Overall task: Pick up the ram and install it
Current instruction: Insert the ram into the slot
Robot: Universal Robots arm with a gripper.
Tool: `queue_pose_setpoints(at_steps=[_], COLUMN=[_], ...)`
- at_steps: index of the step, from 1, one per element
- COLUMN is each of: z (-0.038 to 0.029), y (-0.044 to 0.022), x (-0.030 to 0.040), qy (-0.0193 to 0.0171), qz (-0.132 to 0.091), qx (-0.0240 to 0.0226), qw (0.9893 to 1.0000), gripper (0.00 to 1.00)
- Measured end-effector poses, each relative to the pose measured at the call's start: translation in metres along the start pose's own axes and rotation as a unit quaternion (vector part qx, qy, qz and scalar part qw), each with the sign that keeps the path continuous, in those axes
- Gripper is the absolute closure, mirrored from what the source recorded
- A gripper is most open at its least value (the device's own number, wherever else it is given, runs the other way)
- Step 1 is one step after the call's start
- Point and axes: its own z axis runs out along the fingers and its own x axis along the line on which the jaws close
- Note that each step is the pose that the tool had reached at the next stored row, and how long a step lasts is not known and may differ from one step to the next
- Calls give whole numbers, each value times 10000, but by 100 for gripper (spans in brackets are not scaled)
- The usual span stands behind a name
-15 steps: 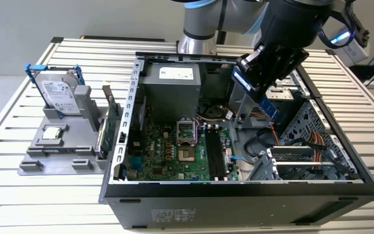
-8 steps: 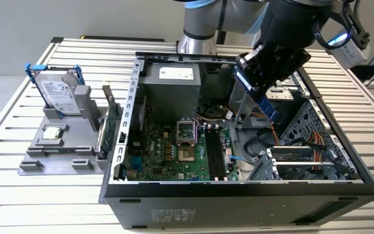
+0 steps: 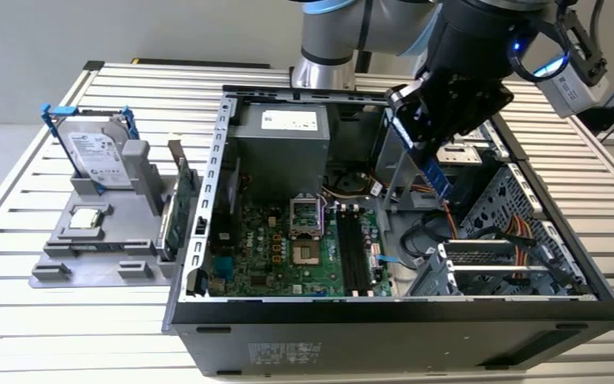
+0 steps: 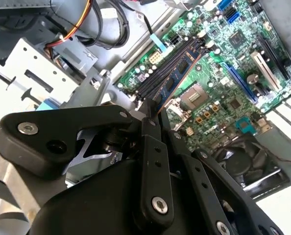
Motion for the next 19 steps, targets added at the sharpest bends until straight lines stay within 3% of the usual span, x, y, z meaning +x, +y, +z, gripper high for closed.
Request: queue_pose_setpoints(at_steps=[9, 19], z=[2, 3], y=[-7, -9], x=[2, 2], qy=[-16, -32], qz=[504, 997], qx=[-1, -3], qw=[9987, 9950], gripper=[100, 100])
